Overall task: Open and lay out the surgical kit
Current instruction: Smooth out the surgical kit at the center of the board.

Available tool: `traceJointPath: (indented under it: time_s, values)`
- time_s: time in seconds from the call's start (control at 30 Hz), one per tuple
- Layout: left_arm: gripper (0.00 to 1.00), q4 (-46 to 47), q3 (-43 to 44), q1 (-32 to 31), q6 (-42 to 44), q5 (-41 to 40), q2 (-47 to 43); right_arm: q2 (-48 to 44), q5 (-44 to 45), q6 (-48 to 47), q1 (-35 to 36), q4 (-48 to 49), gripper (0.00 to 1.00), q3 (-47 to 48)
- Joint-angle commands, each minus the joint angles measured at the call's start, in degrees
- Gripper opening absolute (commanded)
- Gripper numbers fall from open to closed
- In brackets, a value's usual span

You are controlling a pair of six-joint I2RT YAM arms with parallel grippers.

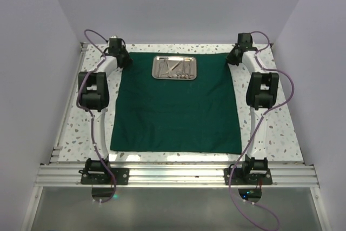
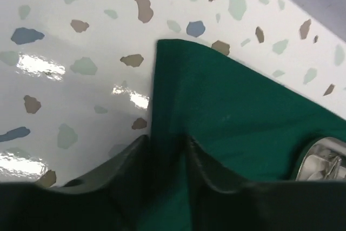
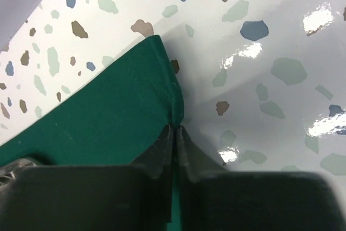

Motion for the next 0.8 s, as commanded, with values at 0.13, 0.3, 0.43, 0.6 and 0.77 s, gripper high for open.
traceJointPath:
  time_s: [0.13, 0.3, 0.43, 0.6, 0.77]
  values:
    - [0.78, 4.13, -19.26, 1.50, -1.49, -11.25, -21.50, -6.98, -0.58, -2.39, -1.18, 5.25, 0.98, -1.63]
    - [0.80, 9.94, -30.35, 0.10, 1.06, -12.94, -34.28, -21.84, 4.51, -1.60, -0.05, 10.42, 0.98, -18.93]
    - [0.76, 10.47, -38.32, -6.73, 1.41, -13.80, -43.85, -38.25, 6.36, 0.07, 6.35, 17.71, 0.97, -35.89]
    - [0.69, 14.33, -50.29, -15.10, -1.04, -13.91, -50.64, -48.84, 3.74, 3.84, 14.98, 25.44, 0.37, -56.11]
    - [0.54, 20.05, -62.07, -22.57, -4.03, -11.62, -53.37, -53.50, -2.24, 7.19, 20.08, 32.75, 0.00, -71.13]
